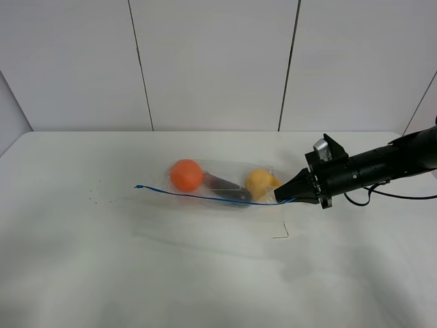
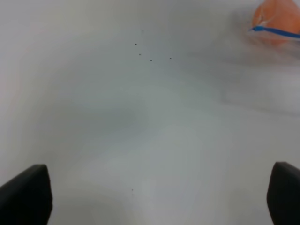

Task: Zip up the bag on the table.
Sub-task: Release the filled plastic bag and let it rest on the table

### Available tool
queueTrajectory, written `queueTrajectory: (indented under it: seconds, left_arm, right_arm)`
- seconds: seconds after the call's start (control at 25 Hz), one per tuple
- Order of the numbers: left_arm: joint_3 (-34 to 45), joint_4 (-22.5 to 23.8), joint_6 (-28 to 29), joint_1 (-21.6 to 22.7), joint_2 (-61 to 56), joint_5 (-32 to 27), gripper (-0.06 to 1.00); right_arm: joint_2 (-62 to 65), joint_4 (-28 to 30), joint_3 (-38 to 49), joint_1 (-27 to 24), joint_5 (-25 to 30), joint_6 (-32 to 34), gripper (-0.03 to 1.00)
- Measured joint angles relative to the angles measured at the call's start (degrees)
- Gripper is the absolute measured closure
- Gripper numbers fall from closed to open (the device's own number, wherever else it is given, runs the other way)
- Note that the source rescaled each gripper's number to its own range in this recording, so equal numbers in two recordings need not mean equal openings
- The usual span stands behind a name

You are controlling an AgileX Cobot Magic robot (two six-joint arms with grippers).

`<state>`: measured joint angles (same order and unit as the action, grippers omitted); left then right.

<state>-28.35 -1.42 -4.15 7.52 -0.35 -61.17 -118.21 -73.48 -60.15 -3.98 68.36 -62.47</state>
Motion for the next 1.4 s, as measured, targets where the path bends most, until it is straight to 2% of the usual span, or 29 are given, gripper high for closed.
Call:
queueTrajectory:
  seconds: [0.24, 0.92, 1.0, 1.08, 1.28, 1.4]
  left_arm:
    - [0.0, 1.4, 1.5, 0.0, 0.0, 0.0, -0.05]
    - [0.0, 1.4, 1.7, 0.0, 0.0, 0.0, -0.05]
    - [0.0, 1.4, 1.7, 0.0, 0.0, 0.0, -0.05]
    - [0.0, 1.4, 1.7, 0.0, 0.0, 0.0, -0.05]
    - [0.0, 1.4, 1.8, 0.0, 0.0, 0.0, -0.05]
    - [0.0, 1.4, 1.8, 0.0, 0.0, 0.0, -0.05]
  right_arm:
    - [0.0, 0.0, 0.0, 0.0, 0.0, 0.0, 0.97]
    - [0.0, 0.0, 0.0, 0.0, 0.3, 0.0, 0.97]
    - [0.0, 0.0, 0.0, 0.0, 0.3, 0.0, 0.94]
    - [0.0, 0.0, 0.0, 0.0, 0.3, 0.0, 0.84]
    - [0.0, 0.0, 0.0, 0.0, 0.1, 0.0, 0.27]
    - [0.0, 0.0, 0.0, 0.0, -1.0, 0.0, 0.06]
